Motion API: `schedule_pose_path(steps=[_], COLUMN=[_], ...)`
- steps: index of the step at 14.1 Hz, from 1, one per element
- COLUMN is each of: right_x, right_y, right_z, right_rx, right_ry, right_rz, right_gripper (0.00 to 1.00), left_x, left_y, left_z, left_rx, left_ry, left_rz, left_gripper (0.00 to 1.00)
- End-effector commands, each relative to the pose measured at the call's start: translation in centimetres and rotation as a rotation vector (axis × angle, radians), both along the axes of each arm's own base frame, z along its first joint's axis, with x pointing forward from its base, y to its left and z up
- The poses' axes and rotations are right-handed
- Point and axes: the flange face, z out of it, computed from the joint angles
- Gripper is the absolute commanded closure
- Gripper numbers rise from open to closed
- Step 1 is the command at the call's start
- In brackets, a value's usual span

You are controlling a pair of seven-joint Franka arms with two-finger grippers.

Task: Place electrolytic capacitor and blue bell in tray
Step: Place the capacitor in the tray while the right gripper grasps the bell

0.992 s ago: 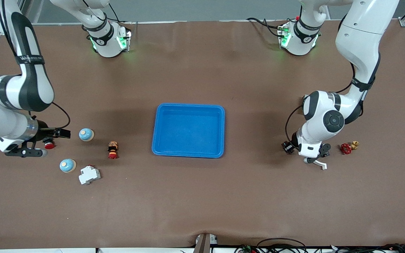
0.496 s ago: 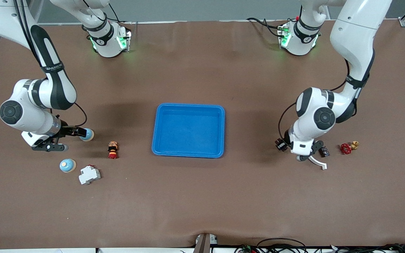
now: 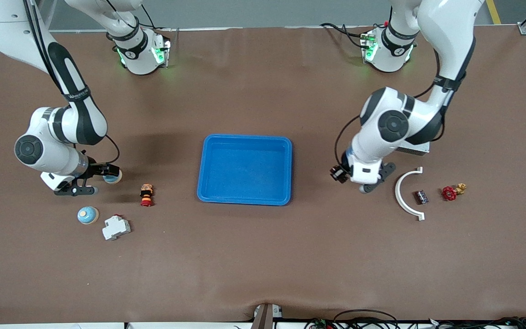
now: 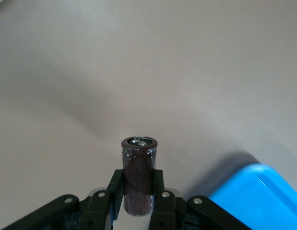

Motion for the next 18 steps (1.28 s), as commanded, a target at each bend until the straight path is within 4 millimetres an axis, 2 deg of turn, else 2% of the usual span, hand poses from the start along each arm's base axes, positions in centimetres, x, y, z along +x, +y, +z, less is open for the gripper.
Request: schedule_pose_path(steps=[1,4,7,8,11,13,14,15,16,18], right_x=[0.1,0.0,-0.1,-0.2,-0.6,-0.9,-1.0,-1.2,-1.3,-1.3], right_y=[-0.1,-0.4,-0.6,-0.6,-0.6,-0.9,-1.0,-1.1,-1.3,-1.3], right_z=[-0.8,-2.0,-2.6,-2.9,-3.2,-3.4,-3.5,-3.6,-3.7,-3.7], right_rx=[-0.011,-0.007,-0.006,-0.005,-0.004,-0.004,-0.003,-0.002,-0.002,-0.002], right_ry=[-0.008,-0.005,-0.004,-0.001,0.016,0.02,0.02,0.026,0.029,0.028], right_rz=[0.03,0.048,0.047,0.047,0.049,0.043,0.039,0.037,0.035,0.037], right_gripper=[0.0,0.0,0.0,0.0,0.0,0.0,0.0,0.0,0.0,0.0], left_x=[-1.2,-3.4,-5.1,-5.6,-5.4,-6.1,-6.1,-6.0,-5.9,-5.3], left_y=[-4.9,-10.5,-15.2,-16.3,-16.9,-17.9,-17.9,-17.9,-17.9,-17.1], left_z=[1.3,0.6,-1.7,-2.7,-5.4,-7.1,-7.5,-7.5,-7.1,-6.3], left_rx=[-0.025,-0.035,-0.045,-0.042,-0.034,-0.029,-0.028,-0.027,-0.028,-0.024], left_ry=[0.009,0.034,0.066,0.082,0.093,0.111,0.117,0.118,0.115,0.108], left_rz=[0.067,0.118,0.137,0.147,0.147,0.135,0.138,0.148,0.168,0.198], left_gripper=[1.0,1.0,1.0,1.0,1.0,1.0,0.75,0.28,0.0,0.0])
